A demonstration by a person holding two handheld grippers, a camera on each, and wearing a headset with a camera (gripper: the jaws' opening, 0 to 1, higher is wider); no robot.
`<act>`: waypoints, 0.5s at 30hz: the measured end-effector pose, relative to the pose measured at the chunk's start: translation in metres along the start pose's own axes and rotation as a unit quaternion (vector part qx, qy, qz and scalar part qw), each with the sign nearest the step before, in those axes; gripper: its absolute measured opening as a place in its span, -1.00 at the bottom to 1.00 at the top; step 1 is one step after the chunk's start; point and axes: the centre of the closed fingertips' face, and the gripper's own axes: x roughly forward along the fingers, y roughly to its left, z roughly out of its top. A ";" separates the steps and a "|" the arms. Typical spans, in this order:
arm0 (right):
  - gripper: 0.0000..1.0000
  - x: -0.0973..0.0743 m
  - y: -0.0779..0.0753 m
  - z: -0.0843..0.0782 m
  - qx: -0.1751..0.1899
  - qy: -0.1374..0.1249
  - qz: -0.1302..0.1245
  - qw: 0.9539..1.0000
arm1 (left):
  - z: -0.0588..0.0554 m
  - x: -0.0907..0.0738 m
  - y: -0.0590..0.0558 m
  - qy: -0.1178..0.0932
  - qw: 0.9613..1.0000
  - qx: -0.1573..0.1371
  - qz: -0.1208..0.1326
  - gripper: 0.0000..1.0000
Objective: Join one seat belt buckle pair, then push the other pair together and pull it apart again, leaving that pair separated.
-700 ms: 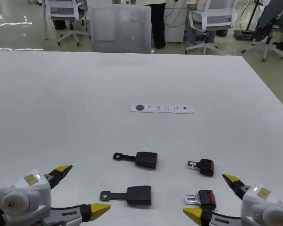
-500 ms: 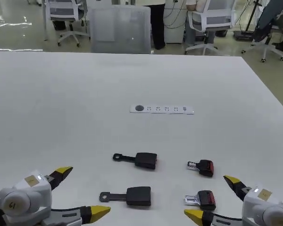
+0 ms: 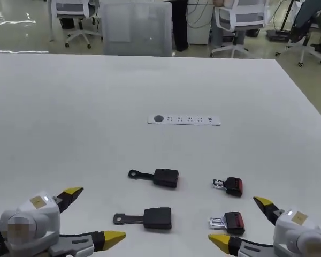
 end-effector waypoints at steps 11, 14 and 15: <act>0.94 -0.001 -0.002 0.001 -0.001 0.001 -0.002 1.000 | -0.001 0.000 0.002 -0.001 1.000 0.002 0.000 0.99; 0.94 -0.001 -0.003 0.001 0.001 0.000 -0.003 1.000 | -0.002 0.000 0.002 -0.002 1.000 0.000 -0.001 0.99; 0.94 -0.001 -0.003 0.000 0.001 0.000 -0.003 1.000 | -0.002 0.000 0.001 0.000 1.000 0.002 0.000 0.99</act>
